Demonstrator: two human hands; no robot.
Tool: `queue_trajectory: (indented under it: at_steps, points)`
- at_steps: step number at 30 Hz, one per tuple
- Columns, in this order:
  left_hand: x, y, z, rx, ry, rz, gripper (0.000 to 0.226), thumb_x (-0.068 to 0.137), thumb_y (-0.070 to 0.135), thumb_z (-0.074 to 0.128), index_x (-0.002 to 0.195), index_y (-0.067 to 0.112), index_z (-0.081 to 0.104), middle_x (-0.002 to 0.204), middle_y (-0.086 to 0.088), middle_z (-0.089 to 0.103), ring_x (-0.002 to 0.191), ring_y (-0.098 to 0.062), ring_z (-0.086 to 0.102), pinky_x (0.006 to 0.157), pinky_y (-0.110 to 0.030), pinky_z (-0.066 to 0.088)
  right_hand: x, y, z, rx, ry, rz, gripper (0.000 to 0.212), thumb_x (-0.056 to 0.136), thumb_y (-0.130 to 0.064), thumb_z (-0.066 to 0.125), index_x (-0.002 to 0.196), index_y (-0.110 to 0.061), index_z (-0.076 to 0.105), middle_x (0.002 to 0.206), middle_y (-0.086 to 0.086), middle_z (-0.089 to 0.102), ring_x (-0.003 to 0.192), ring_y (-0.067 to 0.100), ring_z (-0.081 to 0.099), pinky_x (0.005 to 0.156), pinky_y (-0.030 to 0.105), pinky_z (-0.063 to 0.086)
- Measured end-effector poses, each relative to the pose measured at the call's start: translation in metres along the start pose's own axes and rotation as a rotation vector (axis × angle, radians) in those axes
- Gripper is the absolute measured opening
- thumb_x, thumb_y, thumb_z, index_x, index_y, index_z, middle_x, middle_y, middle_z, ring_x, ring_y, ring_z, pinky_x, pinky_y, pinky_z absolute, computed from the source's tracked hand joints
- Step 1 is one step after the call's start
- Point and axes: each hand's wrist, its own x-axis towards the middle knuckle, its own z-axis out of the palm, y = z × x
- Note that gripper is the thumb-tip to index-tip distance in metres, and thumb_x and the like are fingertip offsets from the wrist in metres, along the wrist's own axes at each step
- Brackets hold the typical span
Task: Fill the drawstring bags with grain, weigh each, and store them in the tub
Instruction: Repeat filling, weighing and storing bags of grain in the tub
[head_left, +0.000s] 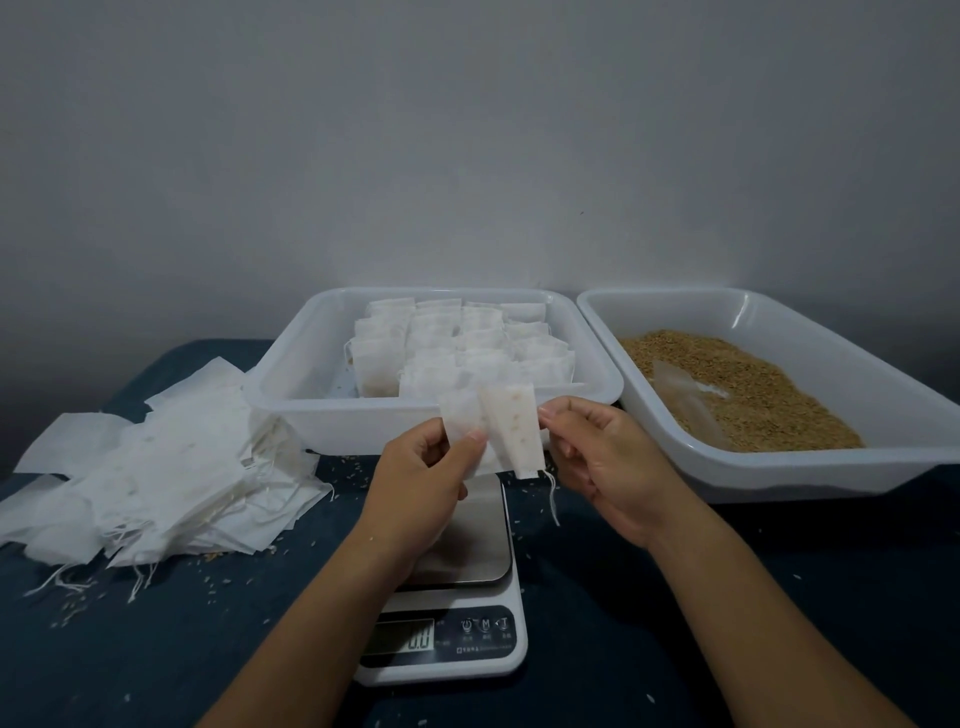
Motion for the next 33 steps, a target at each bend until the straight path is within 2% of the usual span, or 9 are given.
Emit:
queue_trajectory:
  at_steps: [4, 9, 12, 14, 17, 23, 27, 29, 33]
  points:
    - [0.0, 0.001, 0.0, 0.006, 0.0, -0.004, 0.023, 0.1, 0.028, 0.068, 0.097, 0.006, 0.076, 0.059, 0.008, 0.053, 0.052, -0.005, 0.046, 0.051, -0.016, 0.042, 0.0, 0.0, 0.002, 0.002, 0.018, 0.0, 0.048, 0.106, -0.019, 0.055, 0.061, -0.03, 0.07, 0.059, -0.004, 0.041, 0.048, 0.008, 0.03, 0.045, 0.018, 0.029]
    - [0.001, 0.001, -0.002, 0.03, 0.004, -0.004, 0.037, 0.099, 0.033, 0.069, 0.099, -0.004, 0.068, 0.062, 0.002, 0.049, 0.052, -0.007, 0.047, 0.057, -0.024, 0.042, 0.001, 0.005, -0.001, 0.006, 0.038, 0.0, 0.038, 0.108, -0.022, 0.054, 0.076, -0.025, 0.075, 0.059, -0.007, 0.046, 0.048, 0.006, 0.032, 0.043, 0.017, 0.027]
    - [0.001, 0.002, -0.001, 0.039, 0.004, 0.003, 0.044, 0.098, 0.034, 0.069, 0.096, -0.009, 0.062, 0.065, -0.002, 0.048, 0.052, -0.008, 0.048, 0.059, -0.027, 0.042, 0.002, 0.007, -0.001, 0.005, 0.012, 0.031, 0.031, 0.107, -0.034, 0.056, 0.099, -0.013, 0.078, 0.06, -0.007, 0.045, 0.049, 0.007, 0.033, 0.043, 0.018, 0.028]
    - [0.002, 0.002, -0.001, 0.034, 0.017, 0.006, 0.046, 0.098, 0.033, 0.07, 0.091, -0.011, 0.057, 0.064, -0.003, 0.046, 0.051, -0.007, 0.048, 0.06, -0.029, 0.041, 0.003, 0.008, -0.003, 0.029, 0.002, 0.049, 0.05, 0.096, -0.05, 0.063, 0.105, -0.002, 0.069, 0.064, -0.005, 0.046, 0.05, 0.007, 0.035, 0.044, 0.018, 0.029]
    - [0.003, 0.002, -0.002, 0.029, 0.044, -0.008, 0.04, 0.098, 0.032, 0.07, 0.089, -0.006, 0.06, 0.061, 0.002, 0.047, 0.051, -0.006, 0.048, 0.058, -0.027, 0.04, 0.004, 0.008, -0.006, 0.077, -0.001, 0.035, 0.05, 0.089, -0.054, 0.066, 0.107, -0.008, 0.072, 0.068, -0.004, 0.05, 0.052, 0.008, 0.036, 0.046, 0.02, 0.028]
    - [0.003, -0.001, -0.002, 0.015, 0.054, -0.02, 0.031, 0.099, 0.028, 0.069, 0.096, -0.002, 0.07, 0.063, 0.005, 0.052, 0.053, -0.006, 0.048, 0.054, -0.019, 0.042, 0.002, 0.007, -0.002, -0.028, 0.002, -0.047, 0.016, 0.083, -0.045, 0.073, 0.079, -0.03, 0.076, 0.063, -0.004, 0.047, 0.048, 0.009, 0.035, 0.045, 0.019, 0.029]
    - [0.003, -0.001, -0.001, 0.008, 0.047, -0.022, 0.031, 0.099, 0.027, 0.069, 0.096, -0.004, 0.07, 0.064, 0.003, 0.05, 0.054, -0.007, 0.046, 0.052, -0.016, 0.042, 0.0, 0.005, 0.001, -0.04, 0.016, -0.054, 0.016, 0.089, -0.042, 0.072, 0.078, -0.031, 0.077, 0.062, -0.005, 0.047, 0.048, 0.009, 0.034, 0.044, 0.019, 0.029]
    - [0.003, -0.001, -0.001, 0.018, 0.044, -0.02, 0.033, 0.099, 0.029, 0.069, 0.097, -0.004, 0.069, 0.065, 0.002, 0.05, 0.054, -0.007, 0.048, 0.054, -0.018, 0.042, 0.0, 0.005, 0.0, -0.036, 0.019, -0.052, 0.028, 0.097, -0.041, 0.069, 0.072, -0.029, 0.072, 0.063, -0.005, 0.049, 0.049, 0.009, 0.035, 0.045, 0.019, 0.03]
    - [0.005, -0.003, -0.002, 0.021, 0.049, -0.026, 0.039, 0.098, 0.03, 0.07, 0.091, -0.007, 0.061, 0.064, 0.001, 0.047, 0.054, -0.009, 0.048, 0.058, -0.025, 0.041, -0.002, 0.003, 0.004, -0.054, 0.012, -0.068, 0.028, 0.092, -0.046, 0.072, 0.07, -0.03, 0.071, 0.06, -0.008, 0.05, 0.047, 0.007, 0.035, 0.045, 0.017, 0.03]
